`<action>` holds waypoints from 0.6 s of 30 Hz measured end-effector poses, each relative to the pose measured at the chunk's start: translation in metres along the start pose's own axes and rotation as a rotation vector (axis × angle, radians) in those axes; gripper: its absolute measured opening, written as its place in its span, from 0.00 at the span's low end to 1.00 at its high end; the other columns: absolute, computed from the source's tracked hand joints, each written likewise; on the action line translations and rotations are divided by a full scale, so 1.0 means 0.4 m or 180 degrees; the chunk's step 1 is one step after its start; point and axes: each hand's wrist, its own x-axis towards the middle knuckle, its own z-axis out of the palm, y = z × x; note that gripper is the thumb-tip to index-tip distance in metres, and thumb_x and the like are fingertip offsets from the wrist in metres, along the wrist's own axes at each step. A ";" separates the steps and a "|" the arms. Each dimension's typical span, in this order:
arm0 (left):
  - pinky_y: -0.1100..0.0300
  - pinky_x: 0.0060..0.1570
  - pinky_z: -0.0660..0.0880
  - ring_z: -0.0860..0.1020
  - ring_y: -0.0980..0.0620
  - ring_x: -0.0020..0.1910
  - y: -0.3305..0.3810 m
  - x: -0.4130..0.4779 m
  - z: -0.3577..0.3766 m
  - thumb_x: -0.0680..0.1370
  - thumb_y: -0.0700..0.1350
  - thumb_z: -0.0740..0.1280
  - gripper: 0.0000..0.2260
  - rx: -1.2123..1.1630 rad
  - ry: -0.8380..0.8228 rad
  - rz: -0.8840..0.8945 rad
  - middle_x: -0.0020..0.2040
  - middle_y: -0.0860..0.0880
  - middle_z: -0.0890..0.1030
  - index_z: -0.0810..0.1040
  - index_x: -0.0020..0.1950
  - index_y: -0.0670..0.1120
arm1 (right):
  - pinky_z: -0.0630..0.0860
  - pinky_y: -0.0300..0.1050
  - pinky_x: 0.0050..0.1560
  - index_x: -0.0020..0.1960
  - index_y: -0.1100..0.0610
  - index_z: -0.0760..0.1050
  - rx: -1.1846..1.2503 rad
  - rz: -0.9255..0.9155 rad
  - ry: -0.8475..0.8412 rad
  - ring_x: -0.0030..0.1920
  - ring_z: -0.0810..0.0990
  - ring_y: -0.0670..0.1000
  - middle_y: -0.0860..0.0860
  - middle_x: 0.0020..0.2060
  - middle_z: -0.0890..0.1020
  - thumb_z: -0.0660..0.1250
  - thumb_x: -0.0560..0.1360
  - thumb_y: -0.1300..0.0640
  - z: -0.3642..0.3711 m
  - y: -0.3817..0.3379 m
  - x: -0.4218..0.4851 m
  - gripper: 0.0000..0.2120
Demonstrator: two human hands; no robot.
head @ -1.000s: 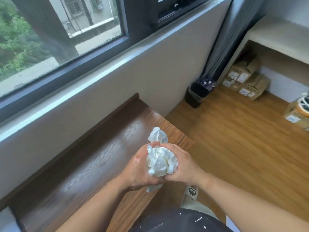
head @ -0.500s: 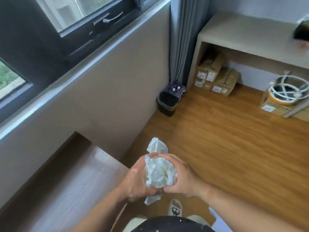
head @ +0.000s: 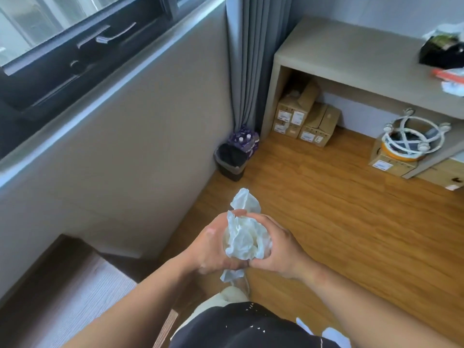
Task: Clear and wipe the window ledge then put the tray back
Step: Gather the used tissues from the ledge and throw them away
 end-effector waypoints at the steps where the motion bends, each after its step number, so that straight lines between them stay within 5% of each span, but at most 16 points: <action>1: 0.66 0.57 0.74 0.78 0.52 0.61 -0.011 0.033 -0.010 0.66 0.44 0.84 0.34 -0.0015 -0.0015 0.0008 0.58 0.60 0.77 0.72 0.67 0.52 | 0.75 0.42 0.64 0.71 0.36 0.68 -0.0012 0.0017 -0.0001 0.68 0.74 0.41 0.38 0.66 0.74 0.84 0.61 0.51 -0.017 0.007 0.027 0.44; 8: 0.68 0.58 0.73 0.76 0.56 0.64 -0.046 0.285 -0.113 0.65 0.43 0.84 0.36 -0.0195 -0.0163 0.0061 0.60 0.61 0.75 0.69 0.66 0.60 | 0.70 0.30 0.61 0.71 0.36 0.68 -0.0079 0.0171 0.0064 0.67 0.74 0.40 0.36 0.65 0.74 0.84 0.60 0.46 -0.140 0.032 0.249 0.44; 18: 0.69 0.57 0.73 0.77 0.57 0.61 -0.070 0.574 -0.245 0.64 0.42 0.84 0.36 -0.0164 -0.0098 0.0077 0.58 0.61 0.76 0.70 0.64 0.61 | 0.71 0.35 0.64 0.72 0.41 0.69 -0.0101 0.0067 0.0022 0.69 0.73 0.43 0.37 0.67 0.73 0.85 0.61 0.48 -0.284 0.073 0.538 0.44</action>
